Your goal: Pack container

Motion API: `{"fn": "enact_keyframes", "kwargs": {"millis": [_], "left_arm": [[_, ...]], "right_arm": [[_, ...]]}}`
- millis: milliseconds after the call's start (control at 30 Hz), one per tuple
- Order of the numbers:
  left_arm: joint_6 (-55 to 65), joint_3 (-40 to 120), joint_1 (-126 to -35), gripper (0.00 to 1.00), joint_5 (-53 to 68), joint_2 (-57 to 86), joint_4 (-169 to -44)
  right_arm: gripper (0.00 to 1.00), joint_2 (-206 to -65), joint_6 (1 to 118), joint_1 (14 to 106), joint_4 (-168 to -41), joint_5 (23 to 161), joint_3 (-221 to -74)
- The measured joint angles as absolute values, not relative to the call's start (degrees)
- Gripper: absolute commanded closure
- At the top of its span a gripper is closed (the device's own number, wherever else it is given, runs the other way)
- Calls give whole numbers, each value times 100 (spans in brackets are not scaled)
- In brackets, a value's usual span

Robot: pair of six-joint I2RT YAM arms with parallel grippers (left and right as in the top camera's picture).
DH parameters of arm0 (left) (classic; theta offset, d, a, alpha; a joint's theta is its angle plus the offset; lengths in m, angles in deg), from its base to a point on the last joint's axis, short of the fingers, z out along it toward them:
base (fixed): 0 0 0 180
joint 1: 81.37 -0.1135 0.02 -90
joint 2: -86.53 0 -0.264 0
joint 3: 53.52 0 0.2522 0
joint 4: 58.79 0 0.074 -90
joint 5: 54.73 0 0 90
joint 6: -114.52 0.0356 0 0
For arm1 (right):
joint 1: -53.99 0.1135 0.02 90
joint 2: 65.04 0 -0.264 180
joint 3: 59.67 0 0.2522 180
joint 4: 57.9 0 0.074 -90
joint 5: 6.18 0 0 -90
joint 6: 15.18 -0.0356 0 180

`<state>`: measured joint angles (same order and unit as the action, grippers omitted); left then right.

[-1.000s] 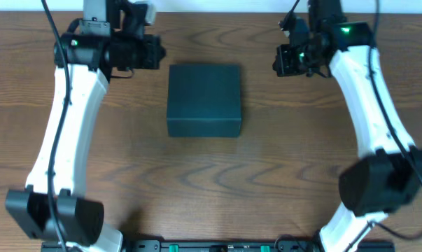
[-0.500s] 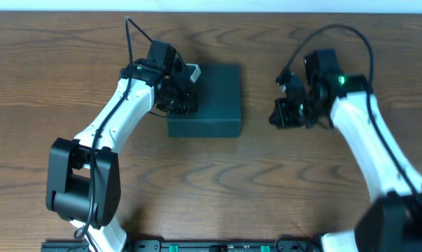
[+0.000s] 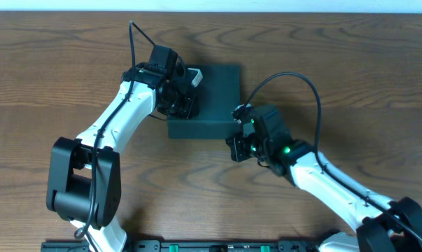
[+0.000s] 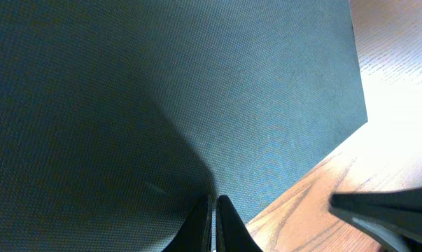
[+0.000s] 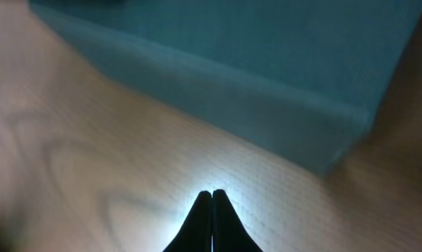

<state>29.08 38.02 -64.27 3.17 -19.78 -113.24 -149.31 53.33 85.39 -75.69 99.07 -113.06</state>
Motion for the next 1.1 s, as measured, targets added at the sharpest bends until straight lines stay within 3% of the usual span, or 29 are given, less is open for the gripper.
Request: {"fn": "enact_keyframes", "kwargs": {"millis": [300, 667, 800, 1100], "left_arm": [[2910, 3800, -6427, 94, 311, -1978, -11424], [2910, 3800, -6427, 94, 304, -1958, -11614], [2951, 3758, -6429, 94, 324, -1783, -11984], [3310, 3579, -6630, 94, 86, 167, -12858]], "right_arm": [[99, -15871, 4808, 8762, -6035, 9157, -11138], [99, -15978, 4677, 8762, -5827, 9417, -11123], [99, -15604, 4666, 8762, -6837, 9697, -11136], [99, -12828, 4939, 8762, -9639, 9404, -11241]]}}
